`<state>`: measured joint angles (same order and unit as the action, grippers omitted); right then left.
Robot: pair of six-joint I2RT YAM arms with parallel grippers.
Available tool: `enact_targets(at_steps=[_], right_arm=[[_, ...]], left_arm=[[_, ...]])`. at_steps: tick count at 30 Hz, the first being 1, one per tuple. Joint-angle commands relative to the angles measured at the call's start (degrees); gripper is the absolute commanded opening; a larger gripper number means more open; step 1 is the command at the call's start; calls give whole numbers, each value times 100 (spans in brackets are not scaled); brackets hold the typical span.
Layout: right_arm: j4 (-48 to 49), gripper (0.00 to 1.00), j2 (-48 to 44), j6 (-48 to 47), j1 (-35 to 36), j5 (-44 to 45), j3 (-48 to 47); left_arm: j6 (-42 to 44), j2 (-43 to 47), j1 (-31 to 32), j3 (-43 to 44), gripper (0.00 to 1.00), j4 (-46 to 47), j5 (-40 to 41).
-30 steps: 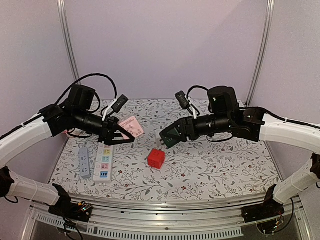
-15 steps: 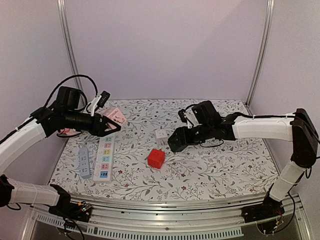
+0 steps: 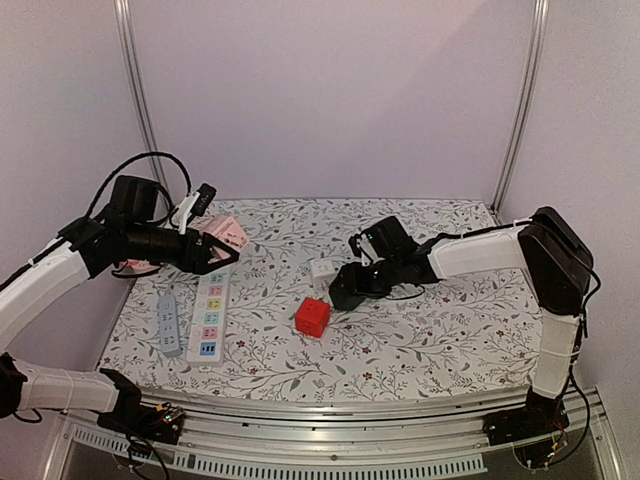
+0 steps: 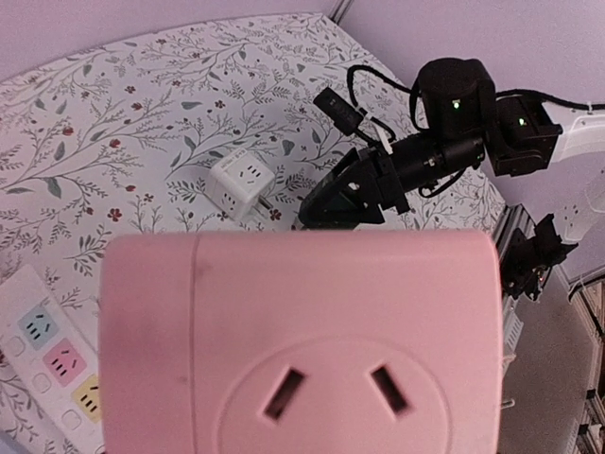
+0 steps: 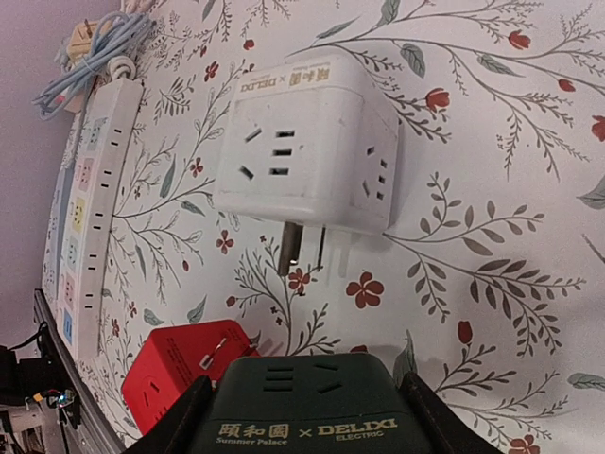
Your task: Pull the plug off the socket
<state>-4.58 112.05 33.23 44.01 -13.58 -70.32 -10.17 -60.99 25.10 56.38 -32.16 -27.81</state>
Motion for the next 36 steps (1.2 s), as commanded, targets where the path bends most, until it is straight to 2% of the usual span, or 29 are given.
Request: enact_targets(at_steps=[1, 5, 9, 15, 26, 31, 36], right_arm=[[253, 54, 227, 119, -131, 93, -244], [243, 76, 306, 85, -190, 74, -296], [238, 86, 318, 37, -216, 285, -272], [247, 92, 184, -16, -230, 584, -130], [291, 98, -908, -455, -258, 1732, 518], [303, 98, -1703, -863, -273, 2108, 909], [639, 99, -2725, -1304, -285, 2846, 1757]], left_arm=[[-110, -126, -24, -39, 40, 139, -82], [-157, -188, -25, -48, 40, 180, -202], [-184, -231, -32, -70, 40, 220, -271], [-236, -290, -30, -91, 40, 282, -327], [-339, -278, 12, -92, 40, 317, 122], [-798, -512, 342, -259, 40, 630, 523], [-1133, -1063, 807, -373, 40, 1020, 907]])
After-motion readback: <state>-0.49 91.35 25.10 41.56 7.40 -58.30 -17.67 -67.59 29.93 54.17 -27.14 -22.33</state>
